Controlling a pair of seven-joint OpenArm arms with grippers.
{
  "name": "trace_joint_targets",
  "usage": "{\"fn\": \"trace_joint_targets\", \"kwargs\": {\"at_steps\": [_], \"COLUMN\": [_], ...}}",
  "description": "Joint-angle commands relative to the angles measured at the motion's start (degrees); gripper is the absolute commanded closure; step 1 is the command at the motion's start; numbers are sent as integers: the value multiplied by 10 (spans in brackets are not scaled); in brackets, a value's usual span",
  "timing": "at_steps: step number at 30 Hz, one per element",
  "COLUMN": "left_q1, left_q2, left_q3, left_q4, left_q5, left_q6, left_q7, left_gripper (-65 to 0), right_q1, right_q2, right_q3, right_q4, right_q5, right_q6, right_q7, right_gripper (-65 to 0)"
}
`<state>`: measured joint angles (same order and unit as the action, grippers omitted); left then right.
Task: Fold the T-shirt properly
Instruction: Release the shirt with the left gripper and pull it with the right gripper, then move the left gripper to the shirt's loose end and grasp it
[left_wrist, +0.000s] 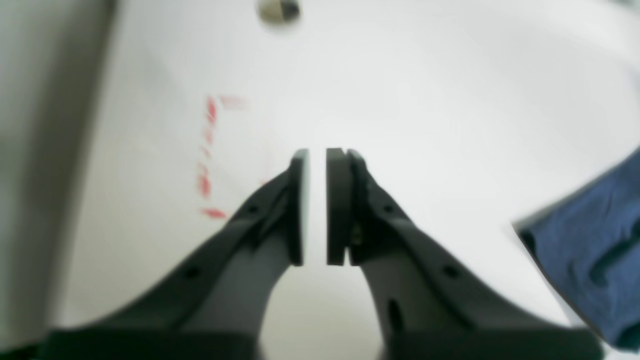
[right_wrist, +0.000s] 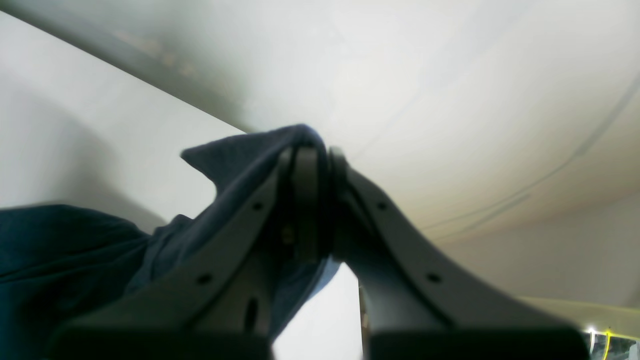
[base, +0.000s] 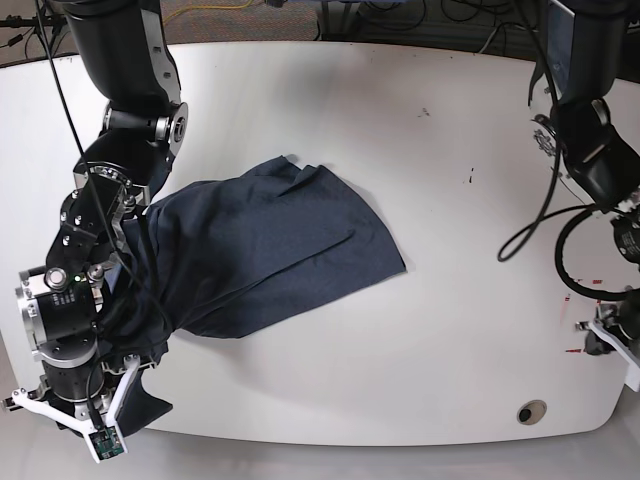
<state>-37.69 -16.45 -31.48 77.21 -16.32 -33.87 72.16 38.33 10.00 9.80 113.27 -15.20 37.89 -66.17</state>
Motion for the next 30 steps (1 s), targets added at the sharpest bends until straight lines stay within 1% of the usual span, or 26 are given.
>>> {"fn": "trace_joint_targets", "kwargs": {"at_steps": [1,5,7,8,11,17,21,23,26,30], "left_q1": [4,43,64,73,100,151,156,156,156,156], "left_q2": [22,59,73,80,97,125,139,139,142,156], "left_q3": [4,4,5,5,23,65,68,68,70,70], "left_q4": [8,6,6,6,6,-4,-50,-82,-123,-173], "left_q5": [-14,-10,-9,-9,-9,-9,-10,-10,-10,-10], "left_q6": [-2,1,1,1,1,1,1,1,1,1], "left_q7": [-12,-21,-28,-32,-48,-102,-109,-119,-147,-184], "left_gripper": [-131,-301,-367,-385,-394,-394,-394,-394,-394,-394], "right_q1": [9,-1,-3,-4,-16,-36,-51,-54,-59,-68], "right_q2": [3,3,3,3,3,2,2,2,2,2], "right_q3": [2,2,3,3,4,4,4,4,4,4], "right_q4": [7,7,7,7,8,10,10,10,10,10], "right_q5": [-2,-1,1,1,1,1,1,1,1,1], "right_q6": [-4,-4,-4,-4,-4,-4,-4,-4,-4,-4], "right_q7": [16,17,17,17,17,34,43,44,44,45], "right_gripper": [0,0,0,0,0,0,0,0,0,0]}}
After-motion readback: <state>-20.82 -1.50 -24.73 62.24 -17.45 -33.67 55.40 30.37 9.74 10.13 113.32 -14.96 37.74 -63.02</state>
